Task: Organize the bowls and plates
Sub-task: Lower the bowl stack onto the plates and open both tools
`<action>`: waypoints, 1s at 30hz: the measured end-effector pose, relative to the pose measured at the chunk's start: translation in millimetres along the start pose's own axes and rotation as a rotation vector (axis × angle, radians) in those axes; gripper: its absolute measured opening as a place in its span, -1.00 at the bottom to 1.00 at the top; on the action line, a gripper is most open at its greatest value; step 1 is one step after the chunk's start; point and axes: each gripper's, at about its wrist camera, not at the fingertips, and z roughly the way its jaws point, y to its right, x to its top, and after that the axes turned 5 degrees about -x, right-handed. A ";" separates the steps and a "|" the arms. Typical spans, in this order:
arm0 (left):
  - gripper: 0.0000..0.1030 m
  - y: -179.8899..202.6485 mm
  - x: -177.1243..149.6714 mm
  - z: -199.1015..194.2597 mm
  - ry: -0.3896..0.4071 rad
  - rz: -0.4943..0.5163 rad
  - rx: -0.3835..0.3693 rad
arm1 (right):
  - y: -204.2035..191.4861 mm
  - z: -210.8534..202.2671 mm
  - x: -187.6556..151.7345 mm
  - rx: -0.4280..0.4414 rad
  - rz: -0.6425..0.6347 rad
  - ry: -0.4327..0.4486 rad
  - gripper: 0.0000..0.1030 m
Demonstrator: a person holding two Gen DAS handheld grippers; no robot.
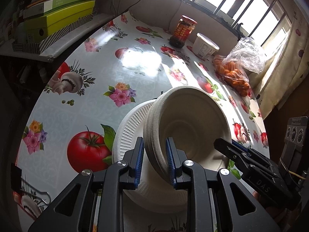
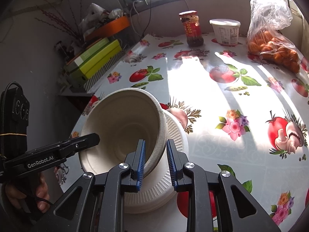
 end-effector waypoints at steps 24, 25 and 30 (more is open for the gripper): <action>-0.15 -0.1 -0.9 -4.3 0.019 0.002 0.014 | -2.6 -3.5 1.5 0.007 -0.003 0.020 -0.15; -0.15 -0.5 -0.7 -4.9 0.021 0.001 0.015 | -2.3 -4.0 1.5 0.008 -0.003 0.021 -0.13; -0.15 0.2 -1.2 -6.5 0.022 0.002 0.017 | -2.4 -7.6 0.6 0.007 -0.005 0.029 -0.11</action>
